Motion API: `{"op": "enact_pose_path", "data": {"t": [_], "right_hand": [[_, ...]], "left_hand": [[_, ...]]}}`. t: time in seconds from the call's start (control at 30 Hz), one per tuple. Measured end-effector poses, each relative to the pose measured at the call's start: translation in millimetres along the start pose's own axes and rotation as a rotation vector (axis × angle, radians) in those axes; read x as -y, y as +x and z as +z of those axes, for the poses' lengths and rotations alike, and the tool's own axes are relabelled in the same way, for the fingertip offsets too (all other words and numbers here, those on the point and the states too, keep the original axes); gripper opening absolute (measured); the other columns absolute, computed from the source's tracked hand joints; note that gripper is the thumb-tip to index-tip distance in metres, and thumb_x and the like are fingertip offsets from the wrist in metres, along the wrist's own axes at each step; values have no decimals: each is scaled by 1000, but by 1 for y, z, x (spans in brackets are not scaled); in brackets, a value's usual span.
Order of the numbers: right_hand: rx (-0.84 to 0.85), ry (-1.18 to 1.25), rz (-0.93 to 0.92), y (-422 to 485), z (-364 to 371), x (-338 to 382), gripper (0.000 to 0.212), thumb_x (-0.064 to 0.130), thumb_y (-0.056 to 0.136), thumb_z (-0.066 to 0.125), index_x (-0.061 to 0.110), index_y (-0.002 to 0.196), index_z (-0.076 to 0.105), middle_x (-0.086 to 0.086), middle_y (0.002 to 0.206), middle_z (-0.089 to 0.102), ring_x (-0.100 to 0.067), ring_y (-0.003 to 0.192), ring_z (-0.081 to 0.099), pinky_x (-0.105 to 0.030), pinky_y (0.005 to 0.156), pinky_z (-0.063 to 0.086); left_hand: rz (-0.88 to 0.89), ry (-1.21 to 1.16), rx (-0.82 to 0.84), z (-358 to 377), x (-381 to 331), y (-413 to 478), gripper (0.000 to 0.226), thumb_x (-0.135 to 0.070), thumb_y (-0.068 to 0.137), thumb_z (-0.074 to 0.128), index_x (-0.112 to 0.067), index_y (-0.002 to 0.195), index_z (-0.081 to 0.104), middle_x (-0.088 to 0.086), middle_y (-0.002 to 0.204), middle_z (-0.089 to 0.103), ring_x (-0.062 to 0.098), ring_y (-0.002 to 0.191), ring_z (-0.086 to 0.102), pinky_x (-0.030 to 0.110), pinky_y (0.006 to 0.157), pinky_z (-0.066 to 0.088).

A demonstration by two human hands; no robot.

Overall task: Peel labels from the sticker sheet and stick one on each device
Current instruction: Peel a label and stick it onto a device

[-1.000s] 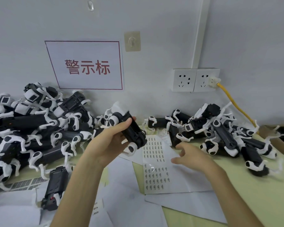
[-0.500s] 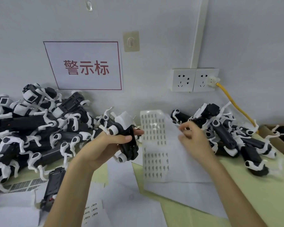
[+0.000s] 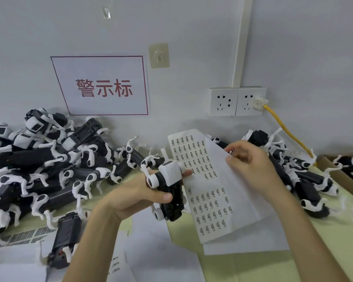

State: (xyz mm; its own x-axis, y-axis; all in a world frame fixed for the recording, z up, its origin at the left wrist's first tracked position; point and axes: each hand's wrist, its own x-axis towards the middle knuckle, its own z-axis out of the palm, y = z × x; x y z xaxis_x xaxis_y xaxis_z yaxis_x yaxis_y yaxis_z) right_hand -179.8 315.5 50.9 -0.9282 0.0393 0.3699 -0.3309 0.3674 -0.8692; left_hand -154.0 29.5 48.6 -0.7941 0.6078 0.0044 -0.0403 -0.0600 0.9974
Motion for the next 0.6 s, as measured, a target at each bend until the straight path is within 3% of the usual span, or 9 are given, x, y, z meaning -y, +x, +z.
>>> {"op": "enact_pose_path", "data": {"t": [0.1, 0.27, 0.37, 0.47, 0.6], "right_hand": [[-6, 1, -11, 0, 2, 2, 21, 10, 92, 70, 31, 91, 69, 13, 76, 71, -9, 65, 58, -33, 69, 48], [-33, 64, 4, 0, 4, 6, 19, 7, 92, 69, 25, 93, 72, 14, 77, 73, -9, 73, 66, -34, 74, 51], [-32, 4, 6, -2, 4, 9, 20, 7, 92, 70, 26, 99, 72, 15, 89, 73, 3, 82, 66, -22, 80, 52], [-20, -195, -114, -5, 9, 20, 27, 16, 89, 75, 31, 110, 71, 22, 110, 65, 9, 97, 57, -3, 83, 40], [199, -44, -213, -16, 21, 45, 11, 32, 87, 77, 41, 93, 76, 20, 97, 72, -3, 98, 65, -22, 83, 48]], "left_hand": [[-5, 42, 22, 0, -1, -1, 60, -13, 71, 78, -25, 130, 70, 14, 125, 67, 31, 113, 66, 45, 101, 52], [5, 92, 31, 3, -6, -3, 58, -15, 69, 79, -26, 126, 73, 16, 120, 71, 28, 115, 67, 38, 95, 55], [15, 107, 1, 3, -6, -2, 62, -13, 68, 80, -13, 129, 70, 17, 123, 70, 30, 117, 66, 46, 100, 54], [41, 63, -72, 5, -5, 2, 64, -12, 67, 81, -10, 130, 68, 14, 120, 72, 32, 118, 67, 39, 92, 56], [95, 41, -155, 8, -7, 4, 56, -13, 68, 80, -21, 123, 74, 14, 121, 73, 29, 120, 66, 42, 95, 57]]}}
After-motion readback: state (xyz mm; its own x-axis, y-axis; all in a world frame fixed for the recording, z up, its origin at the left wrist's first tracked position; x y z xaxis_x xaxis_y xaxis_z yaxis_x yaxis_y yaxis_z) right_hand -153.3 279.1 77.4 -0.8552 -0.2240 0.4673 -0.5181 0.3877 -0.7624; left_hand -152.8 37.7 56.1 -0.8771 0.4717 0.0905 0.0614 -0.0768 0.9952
